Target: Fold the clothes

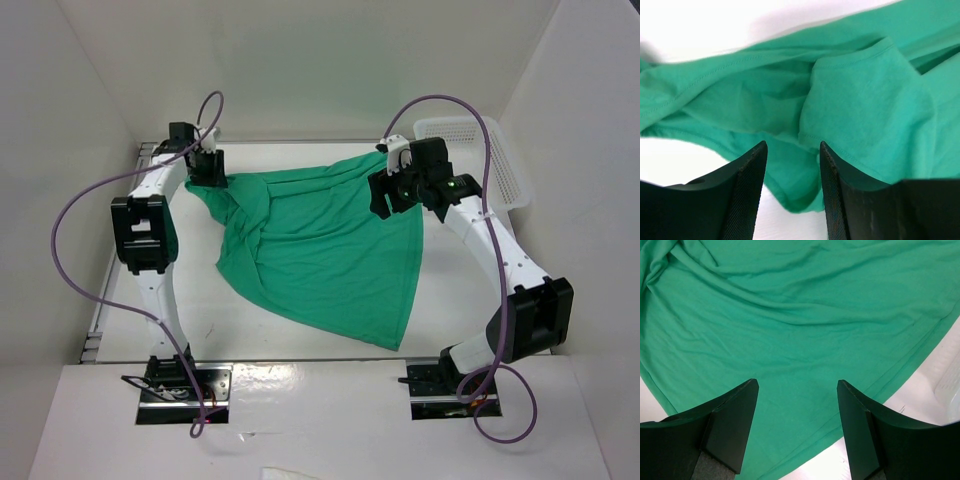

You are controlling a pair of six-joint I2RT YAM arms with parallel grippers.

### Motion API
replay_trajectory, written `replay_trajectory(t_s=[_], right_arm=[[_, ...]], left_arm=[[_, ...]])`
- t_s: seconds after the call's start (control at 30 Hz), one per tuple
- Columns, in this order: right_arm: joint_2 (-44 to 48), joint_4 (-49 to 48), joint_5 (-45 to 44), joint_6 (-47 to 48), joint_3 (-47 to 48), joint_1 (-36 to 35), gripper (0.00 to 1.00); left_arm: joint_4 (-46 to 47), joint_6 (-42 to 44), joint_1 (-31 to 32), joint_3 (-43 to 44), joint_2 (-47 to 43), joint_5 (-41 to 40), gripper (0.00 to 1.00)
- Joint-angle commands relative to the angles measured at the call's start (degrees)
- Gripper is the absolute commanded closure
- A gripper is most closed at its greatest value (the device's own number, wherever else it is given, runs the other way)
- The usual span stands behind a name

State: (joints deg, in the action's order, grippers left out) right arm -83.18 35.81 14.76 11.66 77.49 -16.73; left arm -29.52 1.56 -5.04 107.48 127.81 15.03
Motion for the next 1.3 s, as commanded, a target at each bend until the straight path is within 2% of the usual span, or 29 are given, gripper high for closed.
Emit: replay_trajectory(t_s=[0.0,0.27,0.43,0.83,0.9,1.03,1.27], right_arm=[[0.0,-2.8,0.0,0.4,-0.2,0.0,0.28],[-0.5,-2.8,0.0,0.4,-0.2,0.0,0.28],[-0.5,-2.8,0.0,0.4,-0.2,0.0,0.28],[-0.5,-2.8,0.0,0.4,-0.2,0.0,0.29],[-0.5,-2.8,0.0,0.4,-0.2,0.0,0.29],[-0.5,-2.8,-0.5,0.4,-0.2,0.0,0.29],[0.6,-2.8,0.7,0.4,-0.2,0.0,0.29]], left_arm=[[-0.3,-0.8,0.3,2.6,2.1,4.7,0.46],[-3.7,-0.2,0.3,7.0,6.8,7.1,0.46],[-3.7,-0.8,-0.2,7.7,6.8,7.1,0.50],[-4.8,-0.8,-0.2,6.6,5.8,9.3,0.82],[-5.5,-0.8,-0.2,6.6,5.8,9.3,0.90],[-6.1,-0.8,-2.1,5.6,1.5,9.3,0.99],[-12.0,0.8,-8.7,1.0,-12.0,4.9,1.00]])
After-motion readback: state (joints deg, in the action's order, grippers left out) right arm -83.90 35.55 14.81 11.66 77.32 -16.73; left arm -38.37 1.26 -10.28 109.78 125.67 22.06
